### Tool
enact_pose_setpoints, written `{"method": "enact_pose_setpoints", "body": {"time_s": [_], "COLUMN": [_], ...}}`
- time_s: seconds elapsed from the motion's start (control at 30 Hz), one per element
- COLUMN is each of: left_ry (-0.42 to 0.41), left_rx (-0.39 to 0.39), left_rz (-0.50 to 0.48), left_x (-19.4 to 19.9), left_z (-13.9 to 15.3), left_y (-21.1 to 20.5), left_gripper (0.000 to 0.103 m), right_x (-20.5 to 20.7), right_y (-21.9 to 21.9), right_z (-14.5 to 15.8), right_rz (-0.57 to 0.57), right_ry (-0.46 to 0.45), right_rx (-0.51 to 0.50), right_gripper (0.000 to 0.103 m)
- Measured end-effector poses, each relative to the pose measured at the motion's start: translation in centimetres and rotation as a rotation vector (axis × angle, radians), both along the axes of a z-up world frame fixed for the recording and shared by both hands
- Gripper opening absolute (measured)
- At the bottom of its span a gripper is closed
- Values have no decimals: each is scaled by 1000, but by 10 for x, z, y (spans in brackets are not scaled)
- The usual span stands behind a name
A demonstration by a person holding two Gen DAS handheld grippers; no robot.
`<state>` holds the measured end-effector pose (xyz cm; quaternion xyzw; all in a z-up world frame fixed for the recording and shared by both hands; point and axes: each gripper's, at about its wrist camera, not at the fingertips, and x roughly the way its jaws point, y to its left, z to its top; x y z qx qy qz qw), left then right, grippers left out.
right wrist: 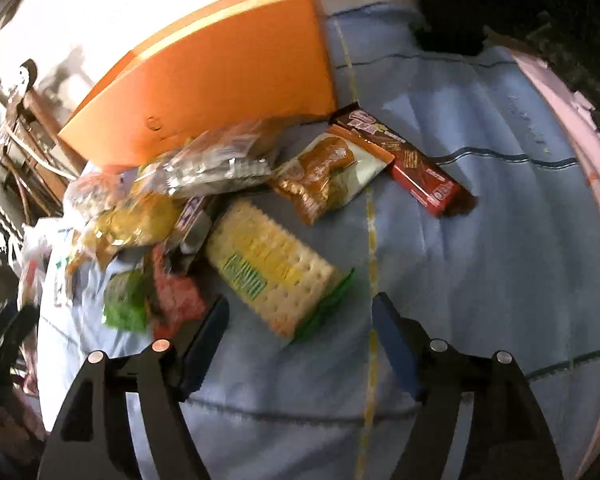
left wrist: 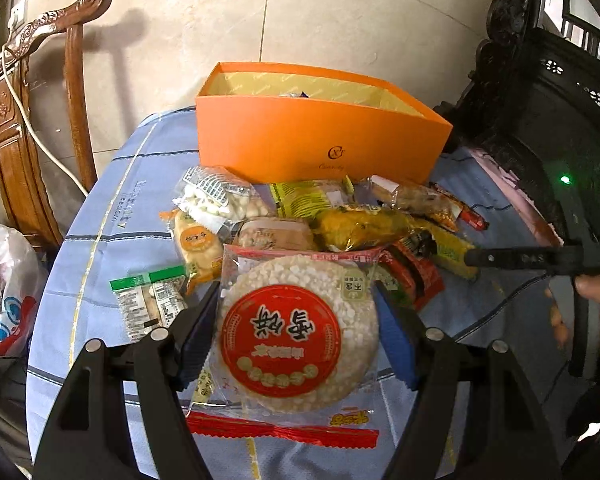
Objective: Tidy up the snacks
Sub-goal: 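Grasp the cracker pack with the right tool while the left tool grasps the red-label round cake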
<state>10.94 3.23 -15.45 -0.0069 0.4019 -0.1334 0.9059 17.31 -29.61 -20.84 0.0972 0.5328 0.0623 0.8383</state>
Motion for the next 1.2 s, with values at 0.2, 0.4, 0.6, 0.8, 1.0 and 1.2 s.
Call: {"method": "enact_pose_setpoints", "body": {"time_s": [0.2, 0.4, 0.6, 0.8, 1.0, 1.2], "left_ry": [-4, -39, -70, -63, -40, -18], "left_rx": [17, 0, -14, -16, 9, 22], "left_rz": [5, -3, -6, -10, -10, 23], "left_x": [4, 7, 13, 13, 4, 3], "left_z": [-2, 12, 30, 29, 18, 10], "left_y": [-1, -5, -11, -16, -13, -3], "left_gripper": [70, 70, 71, 71, 71, 71], "right_x": [20, 13, -9, -11, 11, 16], "right_y": [38, 46, 51, 50, 26, 83], "right_z": [-5, 29, 50, 28, 18, 5], "right_rz": [77, 152, 239, 233, 94, 310], "right_ry": [-17, -72, -79, -17, -61, -109], "right_rx": [-131, -104, -100, -76, -85, -367], "right_gripper": [62, 16, 8, 18, 69, 84]}}
